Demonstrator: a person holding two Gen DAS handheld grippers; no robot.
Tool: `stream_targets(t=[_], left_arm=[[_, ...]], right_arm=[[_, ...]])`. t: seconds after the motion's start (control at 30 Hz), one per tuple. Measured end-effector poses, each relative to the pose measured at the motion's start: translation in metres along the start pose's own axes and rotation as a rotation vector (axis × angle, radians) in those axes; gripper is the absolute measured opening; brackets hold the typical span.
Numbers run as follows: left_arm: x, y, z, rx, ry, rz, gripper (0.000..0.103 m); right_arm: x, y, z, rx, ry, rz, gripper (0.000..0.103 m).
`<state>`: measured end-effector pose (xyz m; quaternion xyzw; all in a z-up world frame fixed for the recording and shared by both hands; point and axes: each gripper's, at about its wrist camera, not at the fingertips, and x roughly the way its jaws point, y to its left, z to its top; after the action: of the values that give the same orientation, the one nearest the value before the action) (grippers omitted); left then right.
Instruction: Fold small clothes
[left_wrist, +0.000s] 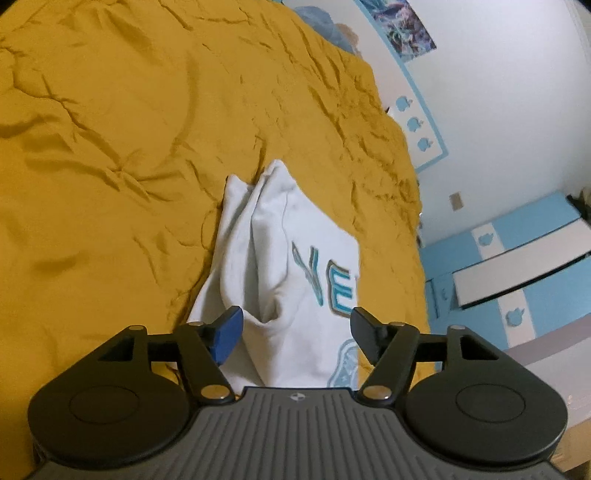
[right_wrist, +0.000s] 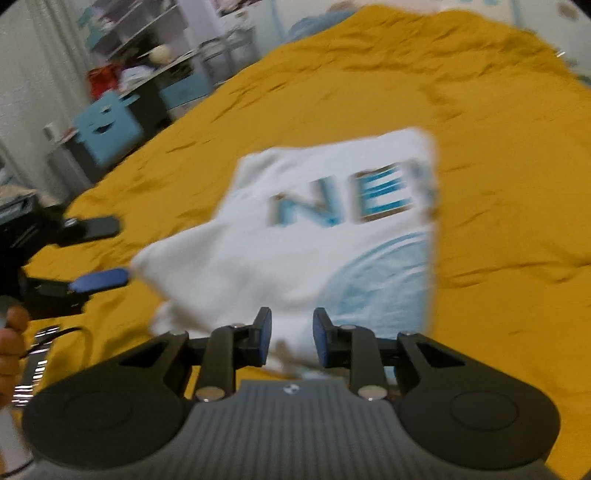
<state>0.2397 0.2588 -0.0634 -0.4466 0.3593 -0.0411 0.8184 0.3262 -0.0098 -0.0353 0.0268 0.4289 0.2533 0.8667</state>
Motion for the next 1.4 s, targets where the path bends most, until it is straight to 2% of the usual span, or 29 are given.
stream_targets(t=[0.1,0.23,0.37,0.47,0.5,0.53,0.57,0.63,0.67,0.73,0.77,0.87,0.9,0.97,1.0,1.03,1.07,1.27,1.4], left_arm=[[0.013,0.001,-0.002,0.026,0.023,0.083,0.077],[0.021,0.016,-0.006,0.013,0.068,0.068,0.073],[0.027,0.026,-0.007,-0.022,0.083,0.060,0.070],[0.026,0.022,-0.005,-0.024,0.059,0.042,0.056],[0.025,0.015,-0.003,0.005,0.048,0.041,0.040],[0.022,0.007,-0.001,0.043,0.039,0.055,0.018],[0.020,-0.003,-0.001,0.092,0.030,0.078,0.014],[0.011,-0.020,0.000,0.163,0.003,0.070,0.010],[0.004,-0.029,-0.001,0.201,-0.015,0.059,0.010],[-0.006,-0.039,-0.001,0.247,-0.038,0.074,0.009],[-0.008,-0.040,0.000,0.265,-0.034,0.095,0.009],[-0.003,-0.027,-0.001,0.278,0.008,0.186,0.009],[0.002,-0.019,-0.002,0.276,0.029,0.222,0.009],[0.010,-0.003,-0.008,0.268,0.061,0.255,0.009],[0.013,0.002,-0.011,0.261,0.072,0.265,0.009],[0.017,0.006,-0.015,0.262,0.075,0.288,0.009],[0.019,0.008,-0.019,0.272,0.080,0.309,0.009],[0.020,0.000,-0.036,0.343,0.087,0.413,0.009],[0.028,0.014,-0.037,0.288,0.116,0.423,0.011]], right_arm=[[-0.014,-0.021,0.000,0.001,-0.023,-0.078,0.021],[-0.026,-0.050,-0.005,0.029,-0.018,-0.131,0.022],[-0.024,-0.053,-0.016,0.011,0.002,-0.135,0.028],[-0.020,-0.043,-0.026,-0.063,0.014,-0.131,0.035],[-0.017,-0.037,-0.028,-0.093,0.016,-0.132,0.039],[-0.013,-0.031,-0.030,-0.127,0.018,-0.141,0.041],[-0.010,-0.025,-0.031,-0.156,0.017,-0.157,0.041],[-0.007,-0.013,-0.031,-0.206,0.007,-0.175,0.045],[-0.004,-0.008,-0.031,-0.229,0.002,-0.168,0.048],[0.001,0.005,-0.031,-0.293,-0.010,-0.165,0.061],[0.005,0.011,-0.031,-0.328,-0.015,-0.179,0.061],[0.017,0.013,-0.032,-0.380,0.007,-0.270,0.047],[0.018,0.008,-0.033,-0.369,0.022,-0.284,0.036],[0.013,-0.006,-0.035,-0.311,0.030,-0.271,0.029],[0.007,-0.013,-0.036,-0.274,0.026,-0.247,0.018],[0.004,-0.019,-0.038,-0.250,0.032,-0.233,0.000],[0.003,-0.021,-0.040,-0.250,0.041,-0.251,0.000],[0.005,-0.030,-0.041,-0.237,0.070,-0.221,0.000],[0.019,-0.036,-0.047,-0.203,0.116,-0.219,0.000]])
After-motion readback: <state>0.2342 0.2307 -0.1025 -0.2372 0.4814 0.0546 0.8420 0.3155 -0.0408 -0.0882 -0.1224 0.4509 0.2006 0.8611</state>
